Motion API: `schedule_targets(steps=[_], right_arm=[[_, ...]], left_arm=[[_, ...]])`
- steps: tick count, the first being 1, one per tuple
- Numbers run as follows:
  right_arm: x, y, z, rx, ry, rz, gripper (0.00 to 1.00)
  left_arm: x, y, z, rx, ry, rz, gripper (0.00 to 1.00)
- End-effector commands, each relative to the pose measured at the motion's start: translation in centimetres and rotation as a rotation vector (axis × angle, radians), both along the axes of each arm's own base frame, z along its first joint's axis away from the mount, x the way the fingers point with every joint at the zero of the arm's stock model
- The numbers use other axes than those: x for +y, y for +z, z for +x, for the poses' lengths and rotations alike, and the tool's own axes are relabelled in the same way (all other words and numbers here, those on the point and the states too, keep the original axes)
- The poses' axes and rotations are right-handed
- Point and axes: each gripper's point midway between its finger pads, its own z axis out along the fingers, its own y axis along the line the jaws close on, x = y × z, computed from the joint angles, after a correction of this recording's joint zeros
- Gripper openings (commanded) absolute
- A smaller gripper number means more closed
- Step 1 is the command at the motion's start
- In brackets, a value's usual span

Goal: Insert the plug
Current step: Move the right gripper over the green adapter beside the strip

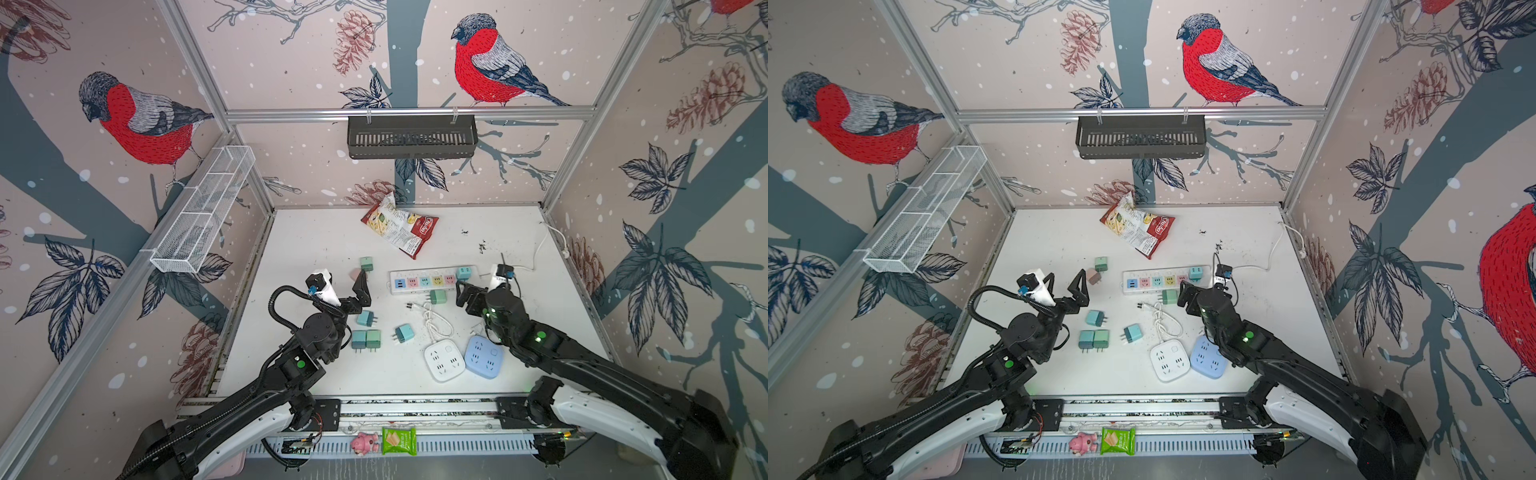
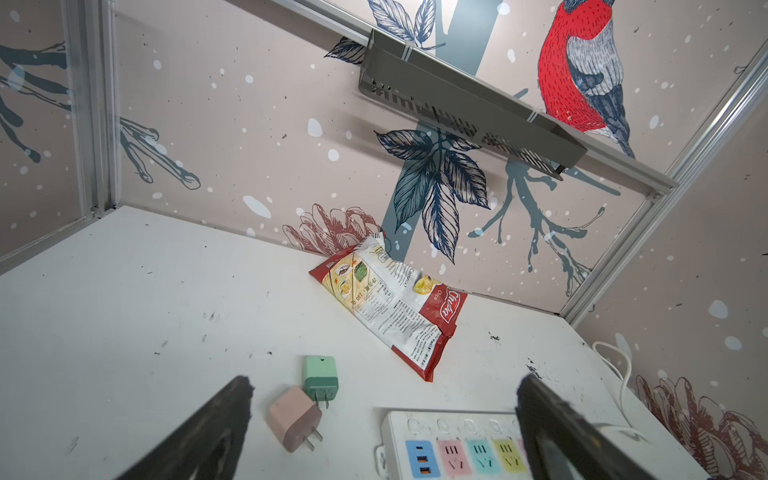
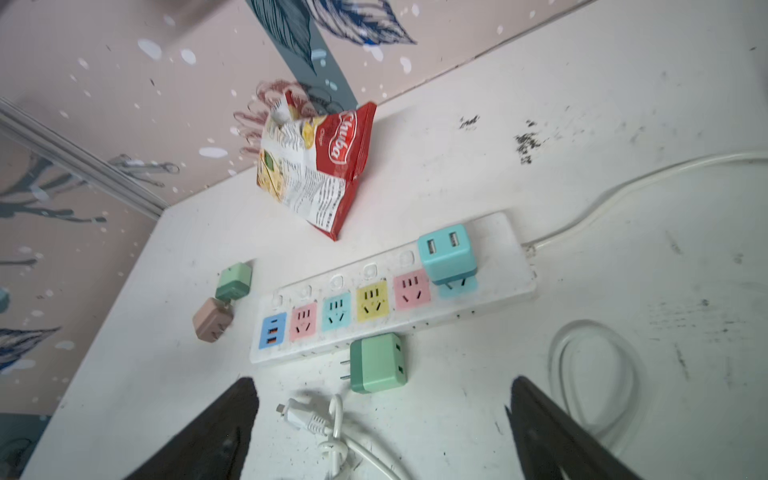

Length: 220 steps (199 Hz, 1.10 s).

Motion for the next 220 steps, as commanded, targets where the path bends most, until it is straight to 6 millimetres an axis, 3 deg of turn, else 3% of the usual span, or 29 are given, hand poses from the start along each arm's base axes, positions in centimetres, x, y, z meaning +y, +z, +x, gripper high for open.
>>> schedule_targets(steps=[1, 24, 65, 102, 174, 220], right_arm=[[1.2, -1.4, 0.9, 0.036, -0.017, -0.114, 0.95], [1.7, -3.1, 2.0, 0.092, -0.051, -0.224, 0.95], [4.2, -6.1, 3.1, 0.158, 0.001, -0.271, 0.95], [4.4, -9.4, 4.1, 0.226, -0.028, -0.379, 0.95], [3.6, -12.1, 4.5, 0.279, -0.077, -0.478, 0.98], [2.7, -12.3, 3.8, 0.293, -0.092, -0.483, 0.98]], left_arm=[[1.8, 0.0, 0.2, 0.015, 0.109, -0.047, 0.98], [1.4, 0.3, 0.3, 0.02, 0.088, -0.039, 0.98], [1.0, 0.5, 0.4, 0.022, 0.073, -0.022, 0.98], [0.6, 0.3, 0.7, 0.04, 0.071, 0.009, 0.98], [0.5, 0.3, 0.8, 0.043, 0.069, 0.026, 0.98], [0.3, 0.3, 0.9, 0.049, 0.067, 0.036, 0.98]])
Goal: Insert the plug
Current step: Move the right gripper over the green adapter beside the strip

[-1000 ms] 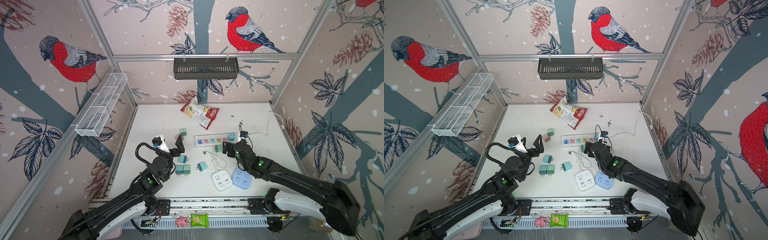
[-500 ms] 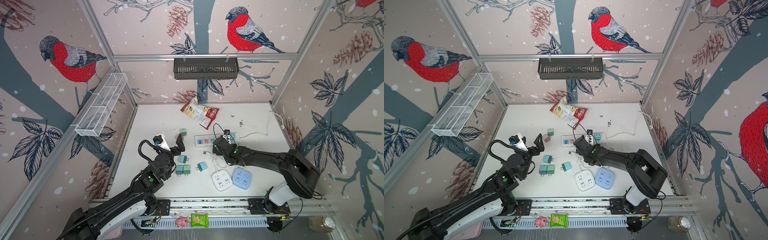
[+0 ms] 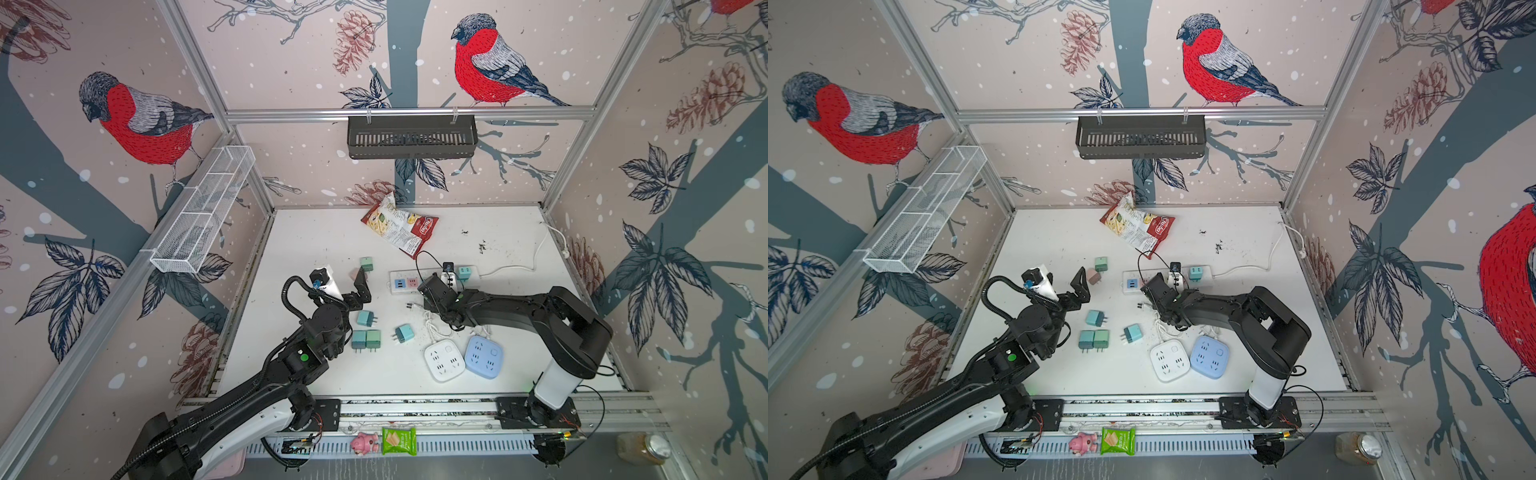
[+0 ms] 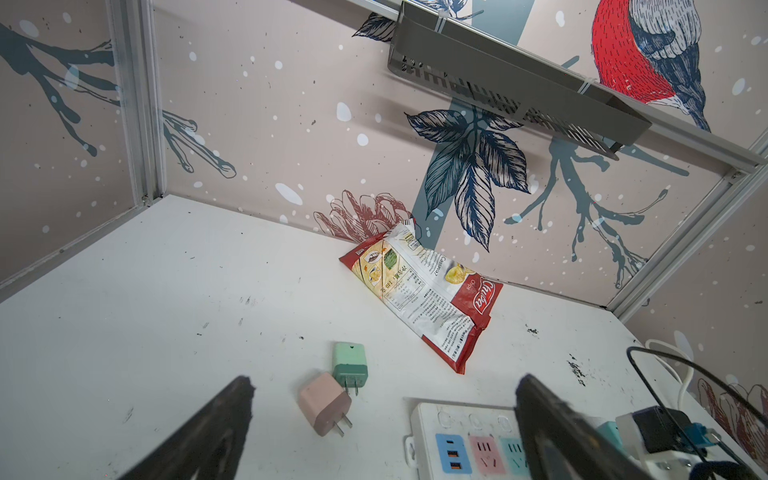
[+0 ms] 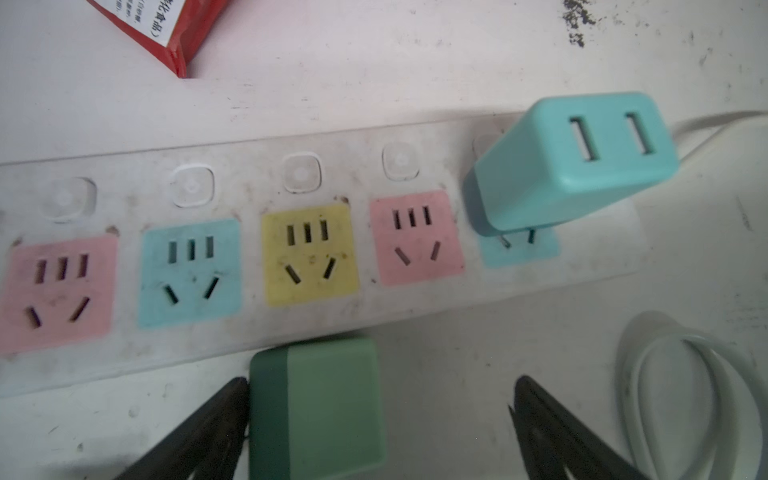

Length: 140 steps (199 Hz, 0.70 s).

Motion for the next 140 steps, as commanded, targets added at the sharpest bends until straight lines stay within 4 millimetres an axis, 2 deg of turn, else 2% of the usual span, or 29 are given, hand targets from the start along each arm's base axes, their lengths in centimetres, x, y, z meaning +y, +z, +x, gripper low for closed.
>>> schedule_targets(steps=[1, 53, 97, 118, 140], right_arm=[[-1.3, 0.1, -0.5, -0.003, -0.033, -0.026, 0.98], [-4.0, 1.4, -1.8, -0.045, -0.101, -0.012, 0.99], [-6.4, 1.6, -3.2, -0.065, -0.139, 0.044, 1.0], [-5.8, 2.3, -3.6, -0.075, -0.102, 0.111, 0.96], [-3.7, 3.9, -4.0, -0.098, -0.029, 0.226, 0.9]], left_arm=[[0.2, 0.7, 0.0, -0.017, 0.01, -0.018, 0.97], [0.0, 0.8, 0.0, -0.02, -0.002, -0.017, 0.98], [-0.2, 1.1, 0.0, -0.021, -0.012, -0.016, 0.98], [-0.2, 1.2, 0.0, -0.023, -0.012, -0.02, 0.98], [-0.1, 1.4, -0.1, -0.026, -0.014, -0.024, 0.98]])
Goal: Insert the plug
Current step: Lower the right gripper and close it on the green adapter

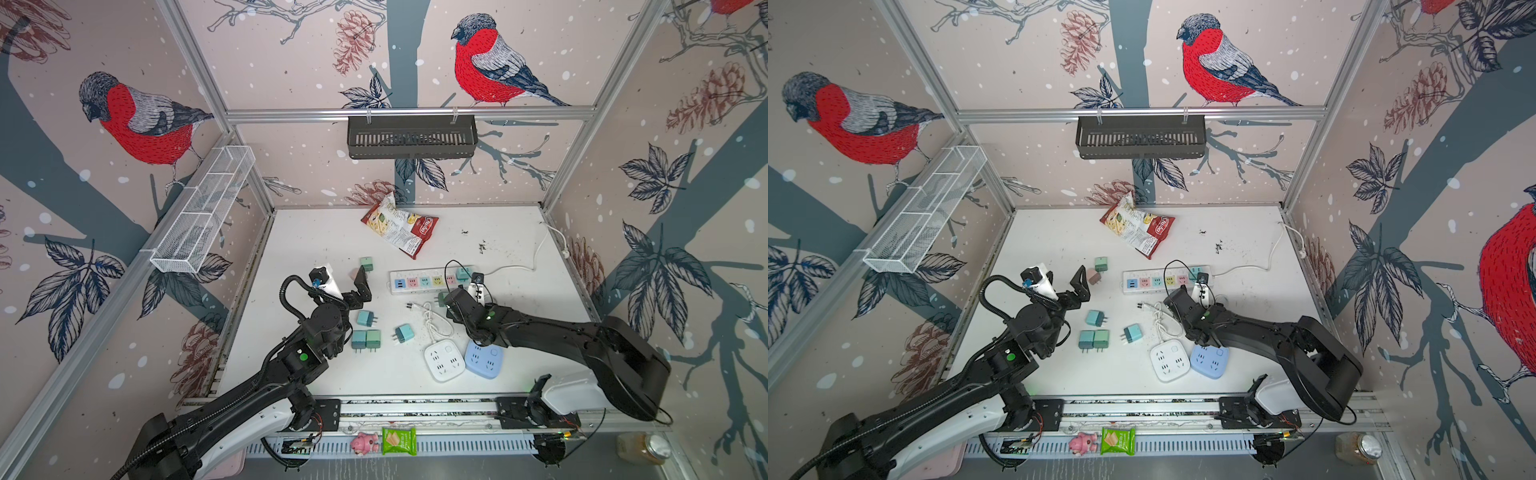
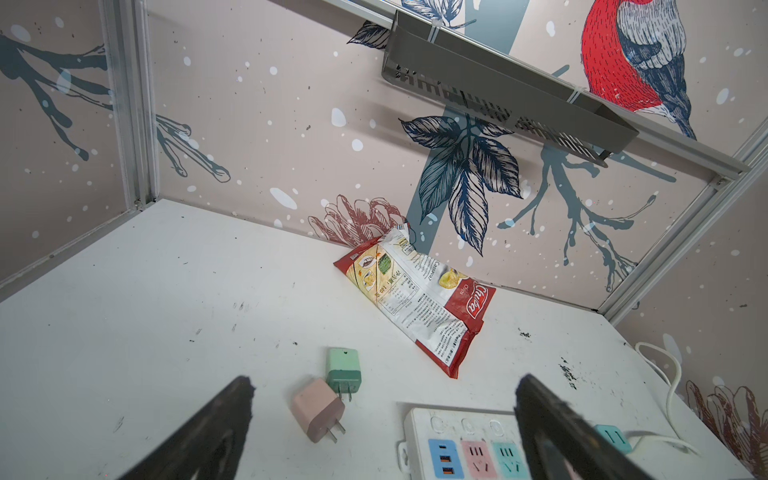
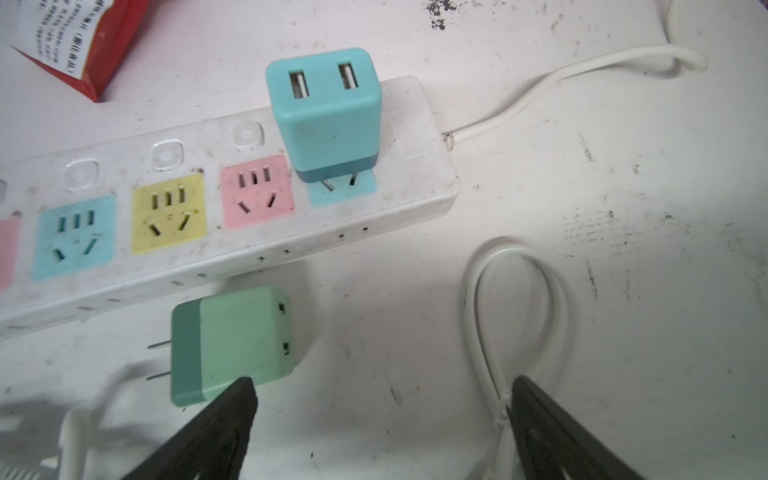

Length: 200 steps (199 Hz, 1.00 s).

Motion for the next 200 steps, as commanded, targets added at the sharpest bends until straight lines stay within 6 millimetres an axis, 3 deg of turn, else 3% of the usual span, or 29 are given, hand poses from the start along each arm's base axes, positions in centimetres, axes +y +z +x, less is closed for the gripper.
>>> schedule_targets(steps=[1, 29, 60, 87, 116, 135, 200], right_arm=[[2.5, 1.6, 0.1, -0.045, 0.064, 0.135, 0.9], [5.2, 2.1, -0.7, -0.042, 0.154, 0.227, 0.77], [7.5, 1.7, -1.0, -0.014, 0.201, 0.227, 0.41], [8.6, 0.8, -0.8, 0.012, 0.226, 0.219, 0.24], [9.2, 0.1, -0.4, 0.032, 0.232, 0.199, 0.21], [9.5, -0.1, -0.1, 0.034, 0.23, 0.191, 0.27], [11.9, 1.1, 2.7, 0.011, 0.249, 0.155, 0.27]], left_arm=[[0.0, 0.6, -0.1, -0.012, -0.003, -0.012, 0.98], [0.1, 0.7, -0.1, -0.016, -0.003, -0.015, 0.98], [-0.1, 0.6, 0.0, -0.013, -0.009, -0.008, 0.98], [-0.3, 0.5, 0.1, -0.006, -0.012, -0.001, 0.98], [-0.3, 0.5, 0.1, -0.006, -0.012, -0.001, 0.98], [-0.3, 0.5, 0.1, -0.006, -0.013, 0.0, 0.98], [-0.4, 0.4, 0.2, -0.004, -0.013, 0.006, 0.98]])
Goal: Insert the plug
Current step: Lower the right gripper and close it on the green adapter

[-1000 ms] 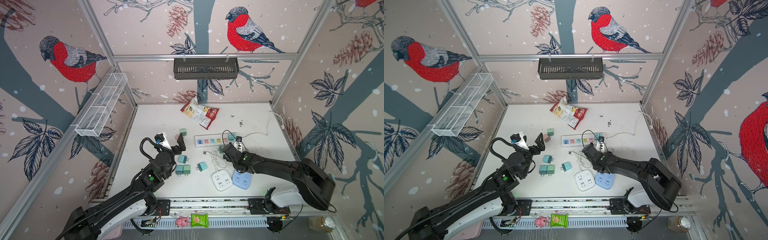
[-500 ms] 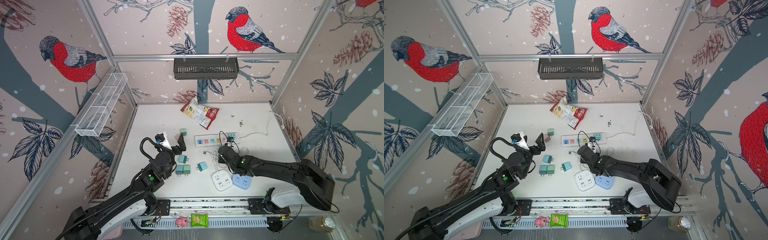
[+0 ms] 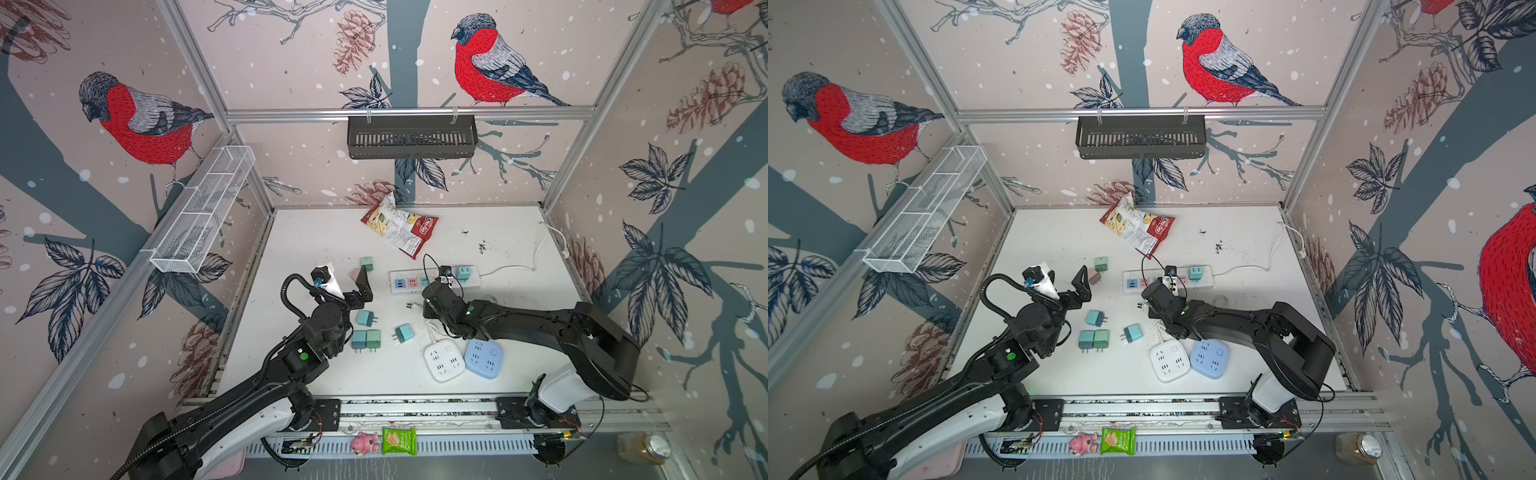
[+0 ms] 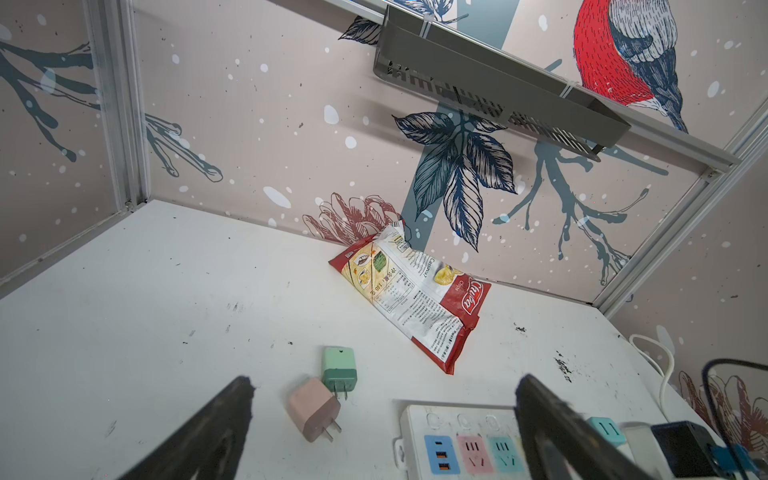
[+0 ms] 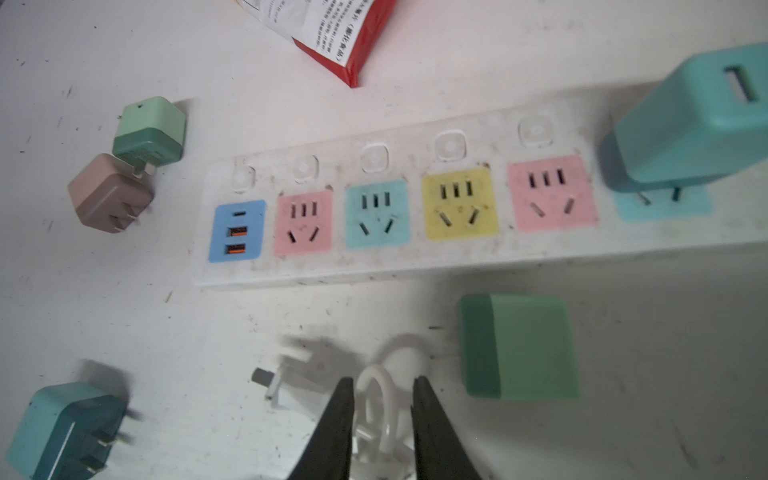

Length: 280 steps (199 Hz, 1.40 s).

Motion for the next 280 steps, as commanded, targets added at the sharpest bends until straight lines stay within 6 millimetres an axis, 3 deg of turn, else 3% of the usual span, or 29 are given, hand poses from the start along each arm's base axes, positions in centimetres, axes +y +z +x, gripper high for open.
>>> schedule_targets(steps=[1, 99, 163, 246, 280], right_arm=[[0.4, 0.0, 1.1, -0.011, -0.001, -0.03, 0.27], [-1.1, -3.4, 2.8, 0.055, -0.039, -0.105, 0.25], [-2.9, -4.5, 1.4, 0.079, -0.063, -0.12, 0.24], [-6.5, -2.4, -1.1, 0.036, -0.124, -0.098, 0.28], [-7.5, -0.6, -1.6, -0.01, -0.149, -0.079, 0.49]], left_arm=[[0.1, 0.6, 0.1, -0.011, 0.006, -0.008, 0.98], [-0.2, 0.4, 0.2, -0.003, 0.001, 0.003, 0.98], [-0.3, 0.4, 0.3, -0.002, -0.004, 0.004, 0.98], [-0.3, 0.7, 0.1, -0.006, -0.011, -0.004, 0.98], [-0.3, 0.8, 0.1, -0.006, -0.014, -0.002, 0.98]])
